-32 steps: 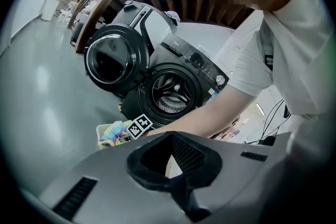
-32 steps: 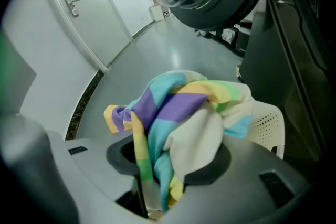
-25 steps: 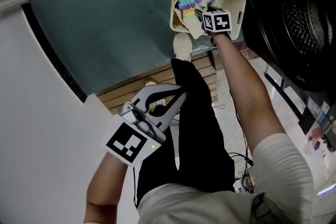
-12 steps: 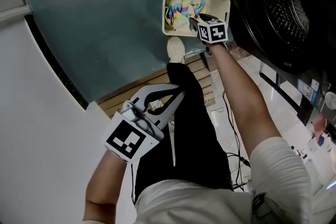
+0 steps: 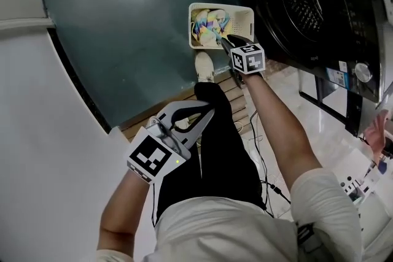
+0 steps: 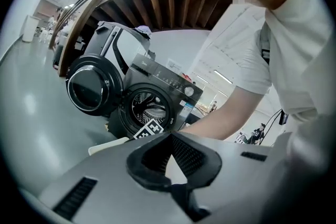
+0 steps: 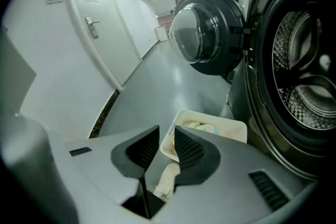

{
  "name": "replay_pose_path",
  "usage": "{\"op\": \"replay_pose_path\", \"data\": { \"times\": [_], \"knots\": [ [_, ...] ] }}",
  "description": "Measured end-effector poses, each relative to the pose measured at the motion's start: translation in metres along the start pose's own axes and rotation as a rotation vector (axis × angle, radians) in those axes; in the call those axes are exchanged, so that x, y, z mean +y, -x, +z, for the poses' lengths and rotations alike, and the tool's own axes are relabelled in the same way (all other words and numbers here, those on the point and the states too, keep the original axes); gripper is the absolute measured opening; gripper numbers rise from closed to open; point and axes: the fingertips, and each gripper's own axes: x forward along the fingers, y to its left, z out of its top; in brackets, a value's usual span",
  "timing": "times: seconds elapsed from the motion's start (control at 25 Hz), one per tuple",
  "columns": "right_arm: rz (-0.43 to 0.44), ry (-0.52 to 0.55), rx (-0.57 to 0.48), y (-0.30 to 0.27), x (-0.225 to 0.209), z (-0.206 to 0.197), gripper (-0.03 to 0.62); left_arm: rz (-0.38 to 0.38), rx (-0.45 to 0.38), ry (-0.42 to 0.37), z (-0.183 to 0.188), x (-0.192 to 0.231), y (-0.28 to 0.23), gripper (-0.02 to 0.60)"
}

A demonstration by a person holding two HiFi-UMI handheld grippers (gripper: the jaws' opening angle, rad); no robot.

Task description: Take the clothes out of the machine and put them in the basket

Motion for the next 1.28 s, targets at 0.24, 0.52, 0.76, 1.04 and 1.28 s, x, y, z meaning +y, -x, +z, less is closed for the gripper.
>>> {"op": "replay_pose_path", "data": {
  "times": [0.24, 0.52, 0.76, 1.04, 1.28],
  "knots": [
    [-0.001, -0.034, -0.102, 0.084, 0.037, 0.018, 0.038, -0.007, -0.010, -0.061, 0.014, -0.047, 0.032, -0.003],
    [0.045, 0.018, -0.183, 0.174, 0.092, 0.031, 0.022, -0.015, -0.013, -0.101, 0.026, -0.100, 0.066, -0.003],
    [0.090, 0.065, -0.251, 0.251, 0.143, 0.047, 0.015, 0.005, -0.011, -0.137, 0.029, -0.135, 0.095, -0.003],
    [0.160, 0.097, -0.328, 0.339, 0.208, 0.055, 0.008, 0.056, 0.006, -0.196, 0.030, -0.166, 0.132, -0.003],
    [0.202, 0.143, -0.375, 0.387, 0.252, 0.055, 0.008, 0.118, 0.001, -0.214, 0.029, -0.175, 0.158, -0.003]
  ]
}}
